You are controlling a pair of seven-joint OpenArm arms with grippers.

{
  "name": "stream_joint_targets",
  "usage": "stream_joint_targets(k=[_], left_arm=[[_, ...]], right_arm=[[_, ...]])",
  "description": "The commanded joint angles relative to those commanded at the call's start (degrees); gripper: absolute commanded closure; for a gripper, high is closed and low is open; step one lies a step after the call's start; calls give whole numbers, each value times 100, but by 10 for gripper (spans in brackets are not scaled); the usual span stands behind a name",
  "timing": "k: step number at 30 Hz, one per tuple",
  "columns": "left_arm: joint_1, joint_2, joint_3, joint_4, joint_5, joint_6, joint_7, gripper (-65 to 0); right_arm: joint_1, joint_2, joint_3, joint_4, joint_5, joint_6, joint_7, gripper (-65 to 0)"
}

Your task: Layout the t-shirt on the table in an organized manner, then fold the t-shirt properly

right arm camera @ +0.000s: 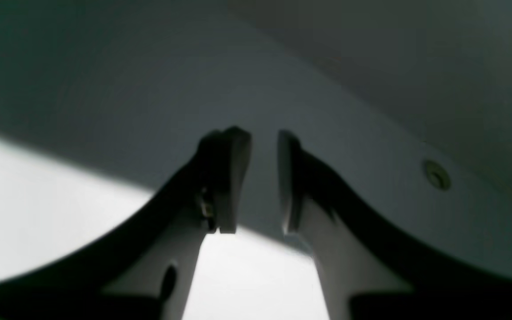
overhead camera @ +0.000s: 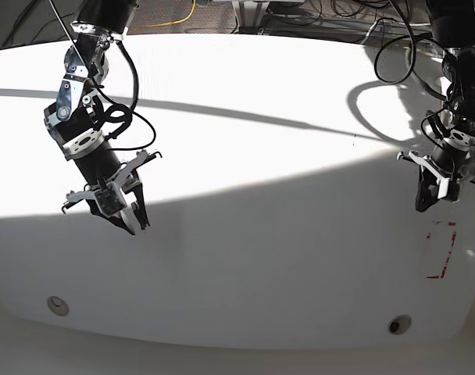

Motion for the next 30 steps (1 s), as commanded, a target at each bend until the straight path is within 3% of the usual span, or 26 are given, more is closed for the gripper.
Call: stream_joint_targets(k=[3, 7, 12, 15, 21, 30], left_arm=[[237, 580, -62, 404, 413, 70, -229, 0], [721, 1248, -167, 765, 791, 62, -923, 0], [1556, 1855, -167, 1178, 1090, 53, -1556, 0], [2242, 2022, -158, 1503, 1090, 53, -1582, 0], [3226, 2048, -158, 1767, 1081, 53, -1582, 0], [4774, 2066, 44, 2136, 1073, 44, -1591, 0]], right_arm=[[-79, -79, 0, -290, -290, 0, 633, -138], [-510, -44, 0, -457, -211, 0, 1231, -138], [-1301, -53, -9, -422, -123, -4, 1829, -138], [-1952, -79, 0, -185, -35, -31, 1960, -138], [-3182, -79, 9, 308, 571, -119, 2004, -136], [-5029, -88, 536, 633, 1477, -127, 2022, -136]])
